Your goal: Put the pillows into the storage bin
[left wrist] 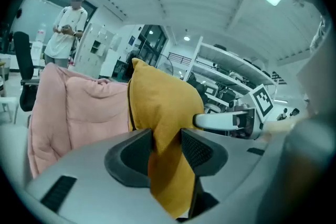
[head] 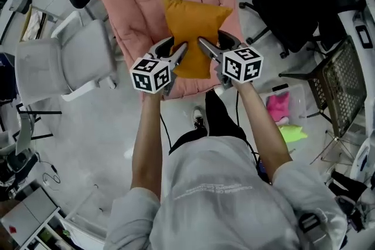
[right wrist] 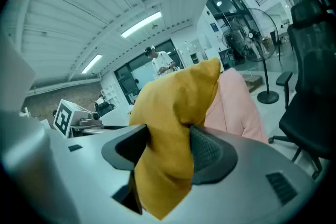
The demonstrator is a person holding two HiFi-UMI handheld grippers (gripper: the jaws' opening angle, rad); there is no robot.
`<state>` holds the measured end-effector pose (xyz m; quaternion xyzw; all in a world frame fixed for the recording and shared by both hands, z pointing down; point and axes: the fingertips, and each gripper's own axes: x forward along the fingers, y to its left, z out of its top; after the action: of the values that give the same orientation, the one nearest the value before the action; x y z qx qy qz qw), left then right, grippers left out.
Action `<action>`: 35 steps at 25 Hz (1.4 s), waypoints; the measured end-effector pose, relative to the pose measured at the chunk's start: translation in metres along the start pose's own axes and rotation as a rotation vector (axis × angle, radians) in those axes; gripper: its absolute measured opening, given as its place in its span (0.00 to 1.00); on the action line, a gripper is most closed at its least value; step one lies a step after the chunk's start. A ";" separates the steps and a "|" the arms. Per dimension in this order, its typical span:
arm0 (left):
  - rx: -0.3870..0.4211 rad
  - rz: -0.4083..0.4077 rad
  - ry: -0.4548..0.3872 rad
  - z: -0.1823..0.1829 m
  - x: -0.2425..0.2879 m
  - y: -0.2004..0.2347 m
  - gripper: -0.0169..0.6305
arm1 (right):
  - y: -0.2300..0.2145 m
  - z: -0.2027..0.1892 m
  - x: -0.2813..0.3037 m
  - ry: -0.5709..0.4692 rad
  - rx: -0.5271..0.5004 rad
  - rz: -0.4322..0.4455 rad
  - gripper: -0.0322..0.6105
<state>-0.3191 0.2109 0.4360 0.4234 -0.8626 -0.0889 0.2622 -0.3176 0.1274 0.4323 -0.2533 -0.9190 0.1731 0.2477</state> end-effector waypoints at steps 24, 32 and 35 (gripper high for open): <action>0.237 -0.595 0.236 -0.097 0.108 -0.370 0.32 | -0.112 -0.095 -0.394 -0.325 0.226 -0.556 0.47; 0.333 -0.822 0.442 -0.216 0.162 -0.564 0.32 | -0.173 -0.210 -0.589 -0.430 0.450 -0.793 0.47; 0.355 -0.850 0.510 -0.266 0.186 -0.618 0.32 | -0.203 -0.257 -0.642 -0.449 0.522 -0.835 0.47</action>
<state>0.1494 -0.3020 0.4993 0.7821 -0.5252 0.0659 0.3288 0.2255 -0.3418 0.4964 0.2467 -0.8983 0.3322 0.1478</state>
